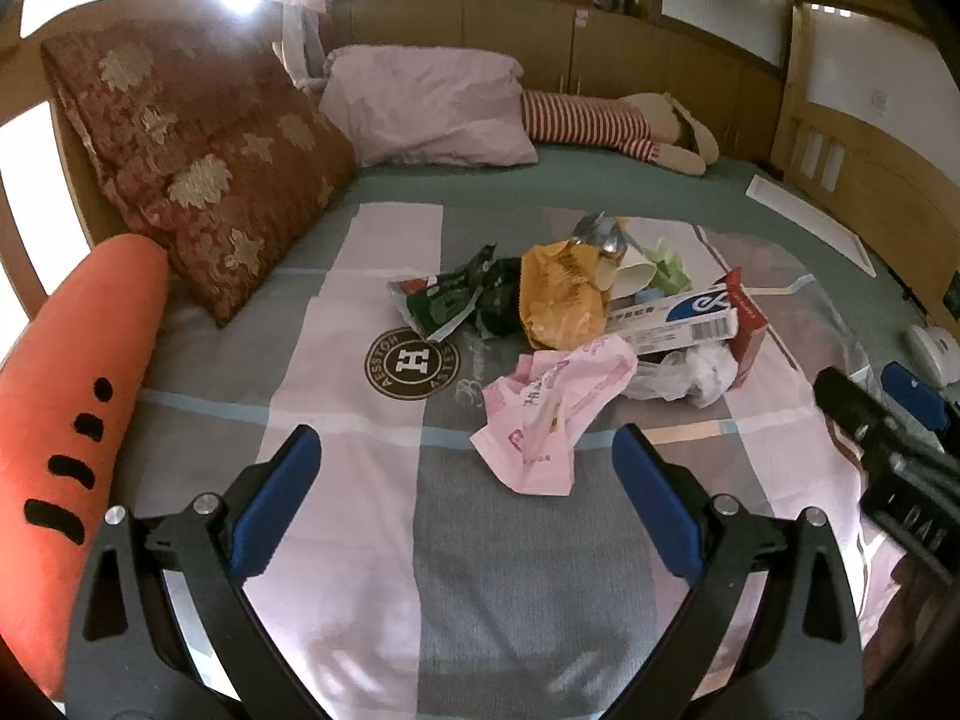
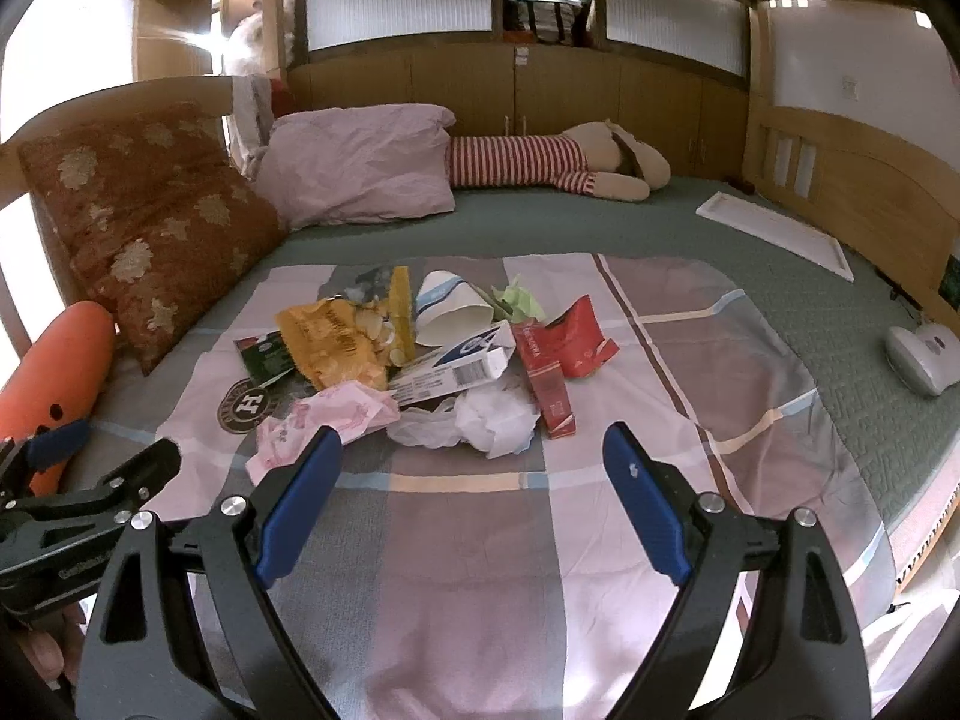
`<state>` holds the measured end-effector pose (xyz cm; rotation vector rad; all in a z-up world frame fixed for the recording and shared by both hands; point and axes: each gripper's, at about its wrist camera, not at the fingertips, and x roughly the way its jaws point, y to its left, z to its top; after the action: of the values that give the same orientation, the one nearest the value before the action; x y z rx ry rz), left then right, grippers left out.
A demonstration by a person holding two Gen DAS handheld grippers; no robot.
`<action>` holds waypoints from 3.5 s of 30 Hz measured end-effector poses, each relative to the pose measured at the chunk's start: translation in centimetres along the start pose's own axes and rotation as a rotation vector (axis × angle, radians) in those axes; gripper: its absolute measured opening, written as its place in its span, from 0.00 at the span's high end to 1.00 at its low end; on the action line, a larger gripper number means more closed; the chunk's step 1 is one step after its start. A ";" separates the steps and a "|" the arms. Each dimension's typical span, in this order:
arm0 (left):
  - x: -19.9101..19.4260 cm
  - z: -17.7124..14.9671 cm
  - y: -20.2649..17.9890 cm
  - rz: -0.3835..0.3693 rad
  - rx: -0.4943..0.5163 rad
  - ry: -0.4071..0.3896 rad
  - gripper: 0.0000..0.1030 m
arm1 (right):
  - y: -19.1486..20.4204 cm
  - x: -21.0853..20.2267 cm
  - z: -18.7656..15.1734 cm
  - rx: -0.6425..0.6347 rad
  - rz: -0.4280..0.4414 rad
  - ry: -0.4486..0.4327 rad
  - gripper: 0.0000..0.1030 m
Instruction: Collect trash
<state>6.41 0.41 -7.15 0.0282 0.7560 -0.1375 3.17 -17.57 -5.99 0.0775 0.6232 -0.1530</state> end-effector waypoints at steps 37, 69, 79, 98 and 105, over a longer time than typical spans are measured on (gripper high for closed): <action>-4.0 5.5 3.6 -0.285 -0.137 -0.132 0.95 | -3.2 8.1 5.9 0.344 0.435 0.095 0.82; -4.5 -0.6 -0.3 -0.192 -0.011 -0.094 0.95 | 0.3 -4.8 -0.5 -0.027 0.228 -0.104 0.82; -4.6 -0.7 -1.5 -0.237 0.029 -0.087 0.95 | -1.0 -6.4 -0.2 0.010 0.224 -0.133 0.82; -14.5 -9.6 -29.7 -0.957 0.417 0.189 0.94 | -23.6 -27.0 -13.2 0.123 -0.276 0.037 0.80; -12.9 -9.5 -30.3 -0.822 0.372 0.183 0.21 | -24.0 -29.0 -12.4 0.142 -0.312 -0.057 0.25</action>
<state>-13.41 -27.38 -4.55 0.0833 0.8798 -1.0688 -31.20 -36.30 0.35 0.1123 0.5640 -0.5002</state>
